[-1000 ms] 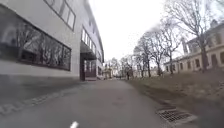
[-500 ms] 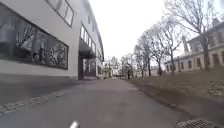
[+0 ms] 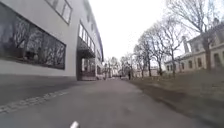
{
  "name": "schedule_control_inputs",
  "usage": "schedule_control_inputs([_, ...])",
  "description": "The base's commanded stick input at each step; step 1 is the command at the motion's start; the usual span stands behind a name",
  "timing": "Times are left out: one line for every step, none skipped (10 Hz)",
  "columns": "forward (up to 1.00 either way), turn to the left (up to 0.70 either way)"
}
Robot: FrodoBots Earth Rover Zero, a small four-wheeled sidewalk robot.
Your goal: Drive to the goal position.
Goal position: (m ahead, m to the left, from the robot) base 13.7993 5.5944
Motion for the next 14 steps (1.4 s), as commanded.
schedule_control_inputs([1.00, 0.00])
schedule_control_inputs([1.00, 0.00])
schedule_control_inputs([1.00, 0.00])
schedule_control_inputs([1.00, 0.00])
schedule_control_inputs([1.00, 0.00])
schedule_control_inputs([1.00, 0.00])
schedule_control_inputs([1.00, 0.00])
schedule_control_inputs([1.00, 0.00])
schedule_control_inputs([1.00, 0.00])
schedule_control_inputs([1.00, 0.00])
schedule_control_inputs([1.00, 0.00])
schedule_control_inputs([1.00, 0.00])
schedule_control_inputs([1.00, 0.00])
schedule_control_inputs([1.00, 0.00])
